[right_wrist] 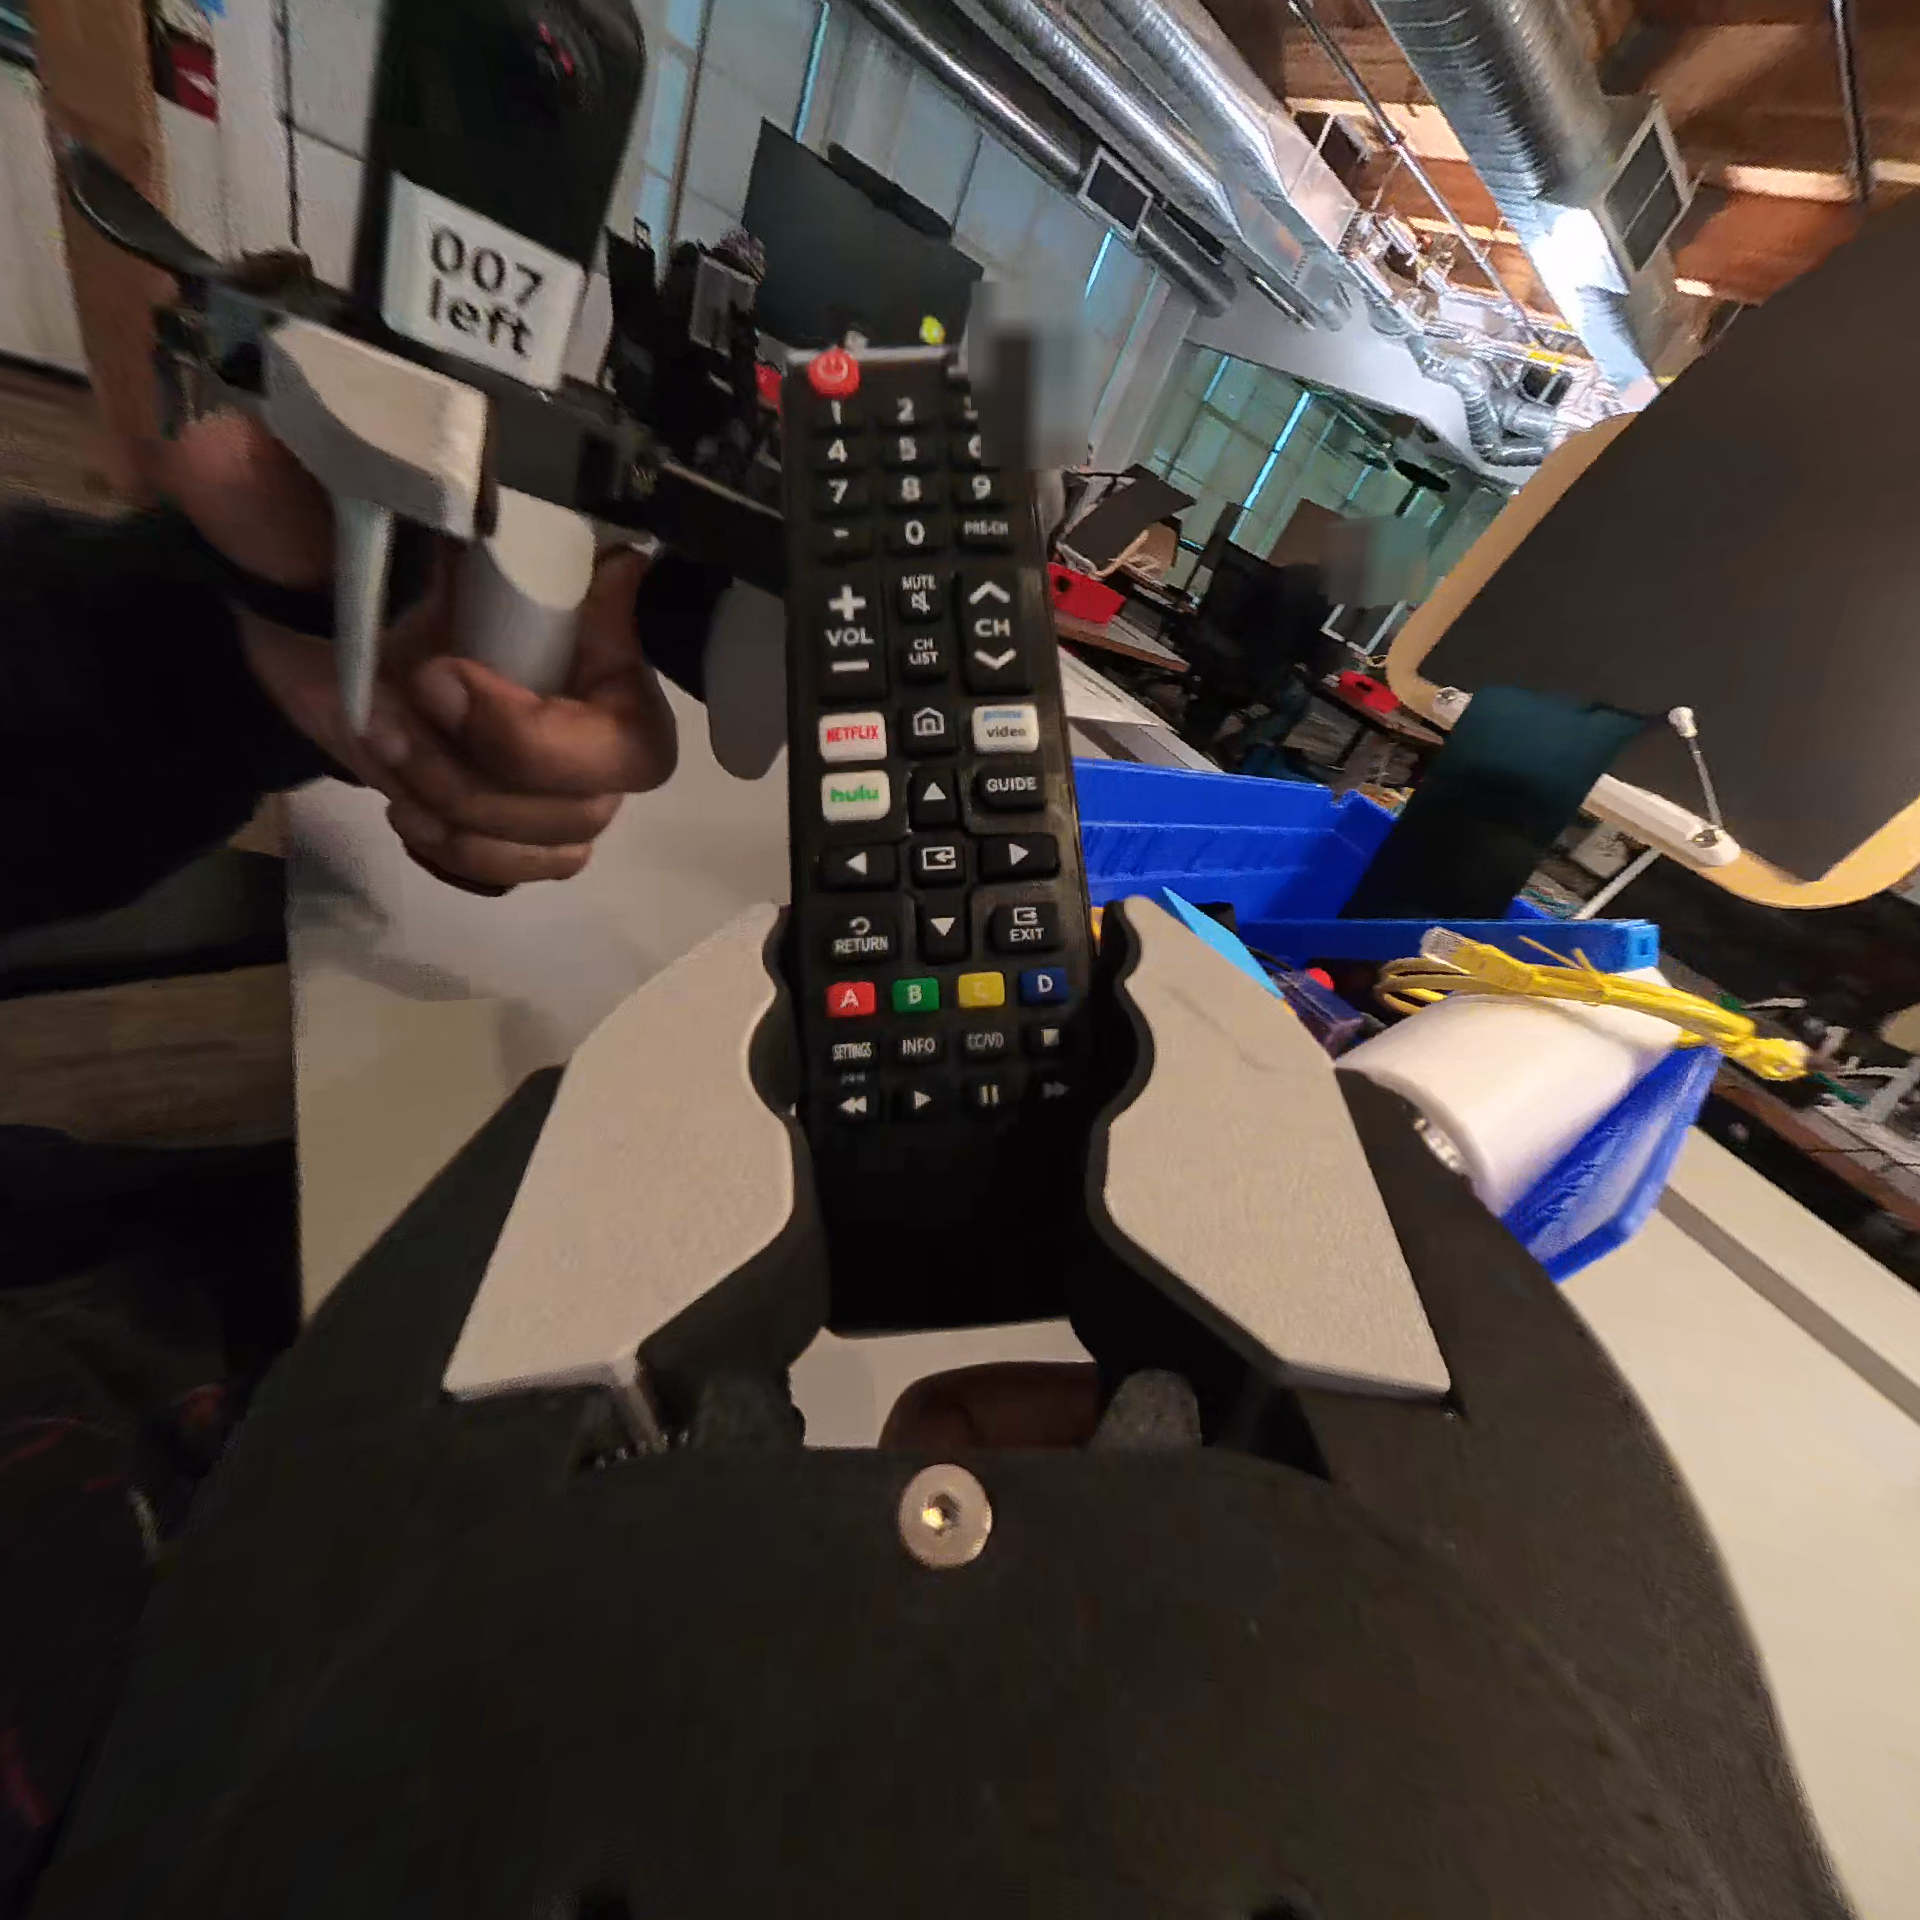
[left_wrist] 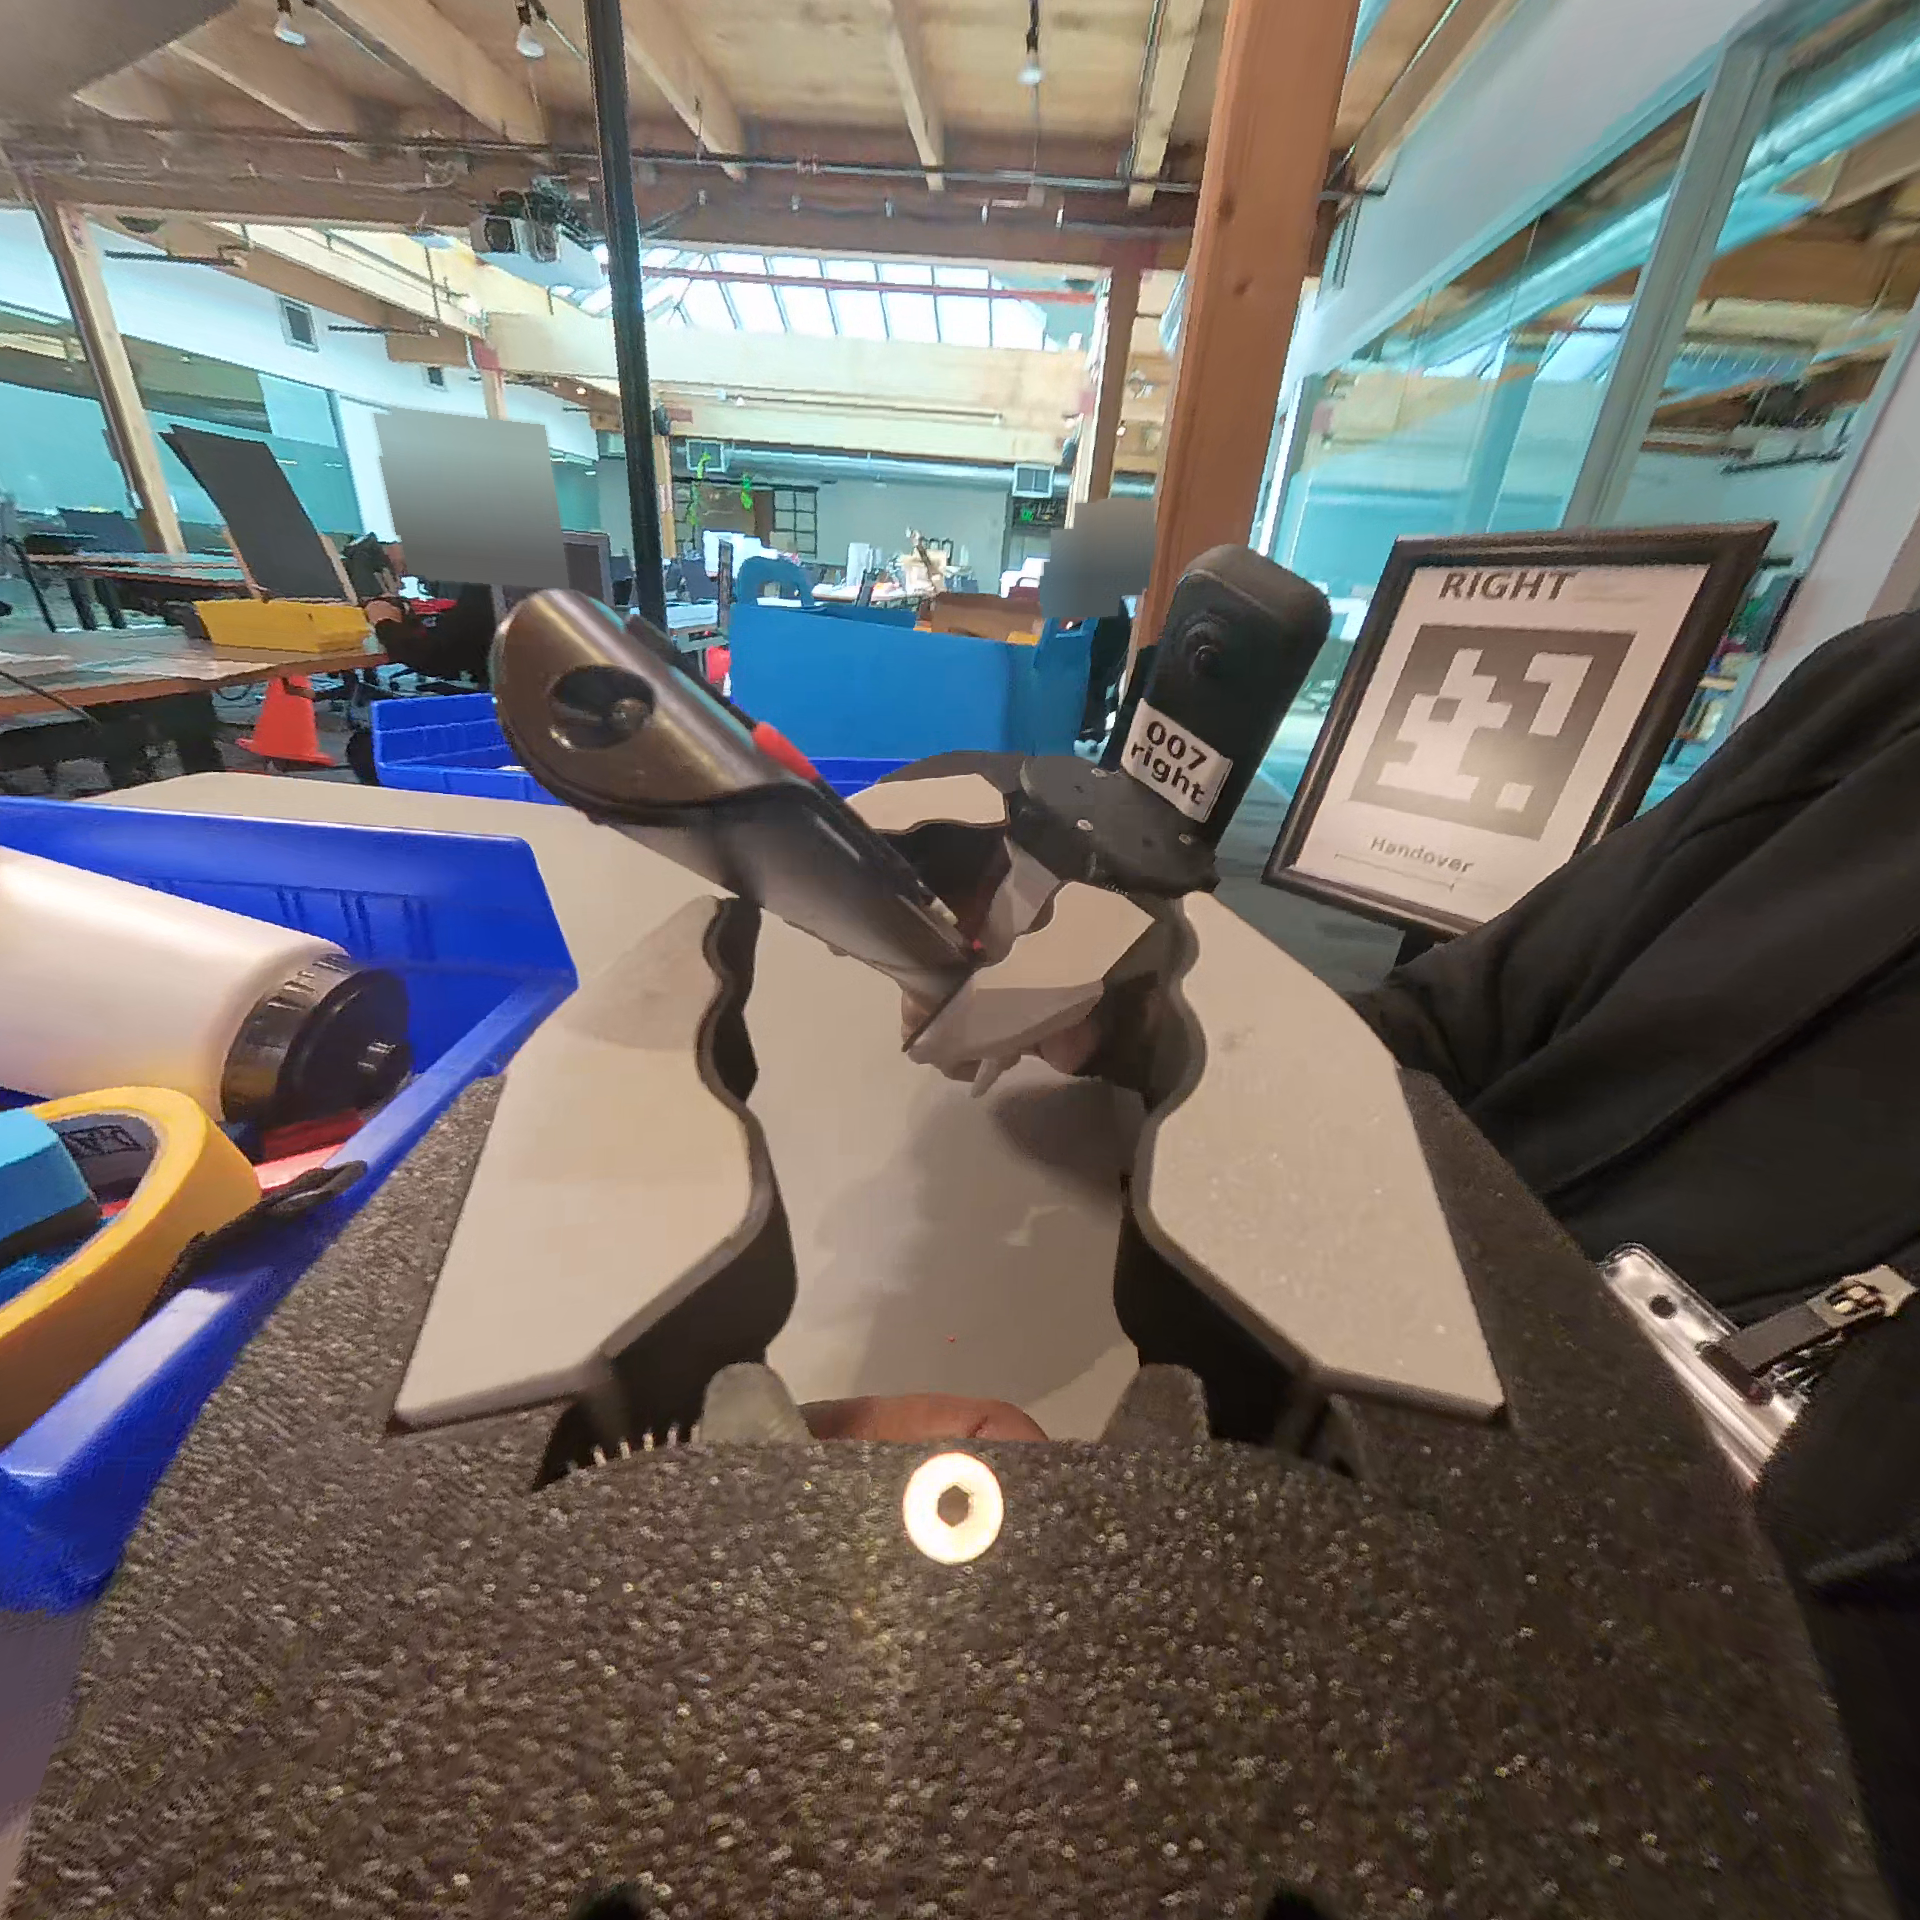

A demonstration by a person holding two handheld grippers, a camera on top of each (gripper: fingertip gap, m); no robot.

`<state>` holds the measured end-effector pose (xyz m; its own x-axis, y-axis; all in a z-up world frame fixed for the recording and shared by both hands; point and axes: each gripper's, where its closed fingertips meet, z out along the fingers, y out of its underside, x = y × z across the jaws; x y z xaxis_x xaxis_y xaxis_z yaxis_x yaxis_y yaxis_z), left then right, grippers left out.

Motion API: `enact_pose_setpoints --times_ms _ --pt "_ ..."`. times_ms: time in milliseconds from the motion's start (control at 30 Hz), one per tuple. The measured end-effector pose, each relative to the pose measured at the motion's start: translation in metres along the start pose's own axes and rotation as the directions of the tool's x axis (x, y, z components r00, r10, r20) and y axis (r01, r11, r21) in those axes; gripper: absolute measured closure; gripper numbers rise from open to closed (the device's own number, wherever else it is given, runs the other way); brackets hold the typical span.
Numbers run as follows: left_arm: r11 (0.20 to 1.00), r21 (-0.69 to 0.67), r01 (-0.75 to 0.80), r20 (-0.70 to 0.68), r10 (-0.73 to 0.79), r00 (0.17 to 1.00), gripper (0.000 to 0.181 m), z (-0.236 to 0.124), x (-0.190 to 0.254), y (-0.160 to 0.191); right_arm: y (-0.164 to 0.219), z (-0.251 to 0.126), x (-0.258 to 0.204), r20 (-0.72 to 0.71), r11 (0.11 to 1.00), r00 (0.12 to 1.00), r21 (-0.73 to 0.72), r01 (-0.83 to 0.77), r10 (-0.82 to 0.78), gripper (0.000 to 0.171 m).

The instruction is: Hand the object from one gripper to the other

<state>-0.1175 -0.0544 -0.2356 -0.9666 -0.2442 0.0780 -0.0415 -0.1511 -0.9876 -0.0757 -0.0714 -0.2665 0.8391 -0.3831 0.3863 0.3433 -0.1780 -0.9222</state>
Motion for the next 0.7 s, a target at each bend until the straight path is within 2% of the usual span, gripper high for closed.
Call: enact_pose_setpoints --times_ms 167,367,567,700 --pt "0.999 0.02 0.044 -0.015 -0.044 0.999 0.106 -0.002 -0.006 0.005 -0.008 -0.004 -0.004 0.062 0.995 0.995 0.062 -0.077 0.073 0.119" --pt "0.999 0.034 0.031 0.019 -0.031 0.999 0.104 0.004 -0.011 0.007 -0.008 0.002 -0.03 0.144 0.998 0.989 0.061 0.013 -0.022 0.118" --pt "0.983 0.162 -0.082 -0.104 0.1 0.99 0.11 0.001 0.018 -0.008 -0.021 -0.001 -0.048 0.286 0.983 0.954 0.123 -0.134 0.094 0.12" --pt "0.965 0.242 -0.103 -0.11 0.133 0.985 0.117 0.004 0.026 -0.016 -0.027 -0.001 -0.058 0.376 0.963 0.91 0.127 -0.236 0.174 0.119"
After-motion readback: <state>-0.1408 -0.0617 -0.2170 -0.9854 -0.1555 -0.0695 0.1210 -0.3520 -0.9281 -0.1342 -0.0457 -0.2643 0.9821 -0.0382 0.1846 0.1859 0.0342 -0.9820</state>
